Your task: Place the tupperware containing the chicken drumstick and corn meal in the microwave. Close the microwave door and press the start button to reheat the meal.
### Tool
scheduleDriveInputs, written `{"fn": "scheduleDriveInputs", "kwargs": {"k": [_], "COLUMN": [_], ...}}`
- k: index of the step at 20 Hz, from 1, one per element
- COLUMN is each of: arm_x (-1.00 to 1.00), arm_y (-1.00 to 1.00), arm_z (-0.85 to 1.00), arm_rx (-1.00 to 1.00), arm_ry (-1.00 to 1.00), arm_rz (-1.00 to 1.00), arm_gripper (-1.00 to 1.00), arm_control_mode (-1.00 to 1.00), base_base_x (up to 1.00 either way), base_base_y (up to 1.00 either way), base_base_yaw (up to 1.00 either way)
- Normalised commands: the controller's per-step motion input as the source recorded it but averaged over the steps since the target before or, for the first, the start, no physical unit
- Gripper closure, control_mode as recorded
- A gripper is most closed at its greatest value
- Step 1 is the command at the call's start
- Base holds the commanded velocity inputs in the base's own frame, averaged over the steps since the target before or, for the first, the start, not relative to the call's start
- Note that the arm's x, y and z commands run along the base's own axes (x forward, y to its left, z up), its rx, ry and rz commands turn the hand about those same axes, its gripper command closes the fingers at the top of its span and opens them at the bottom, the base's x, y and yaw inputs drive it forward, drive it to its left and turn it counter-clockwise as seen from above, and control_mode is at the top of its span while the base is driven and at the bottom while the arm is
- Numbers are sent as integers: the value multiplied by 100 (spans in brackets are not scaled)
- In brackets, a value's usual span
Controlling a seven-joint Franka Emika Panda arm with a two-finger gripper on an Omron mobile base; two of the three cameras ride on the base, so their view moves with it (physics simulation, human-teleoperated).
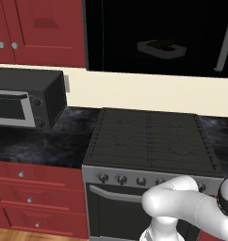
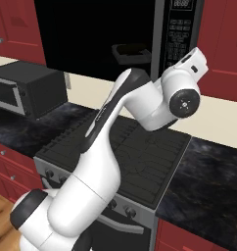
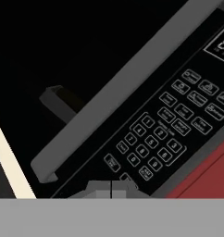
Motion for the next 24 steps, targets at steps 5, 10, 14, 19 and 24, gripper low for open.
{"fn": "scheduleDriveInputs", "kwargs": {"k": [5,10,14,19,24], "arm_x": [13,16,17,19,16], "arm_y": [-12,0,-3,-3,-13], "arm_z": [0,0,0,-3,-4], "arm_rx": [0,0,0,0,0], "arm_ry": [1,2,2,2,0], "arm_rz": [0,0,0,0,0], "arm_gripper": [100,100,100,100,100], "arm_control_mode": [-100,-100,-100,-100,-100], "base_base_x": [0,0,0,0,0], "base_base_y": [0,0,0,0,0], "base_base_yaw": [0,0,0,0,0]}}
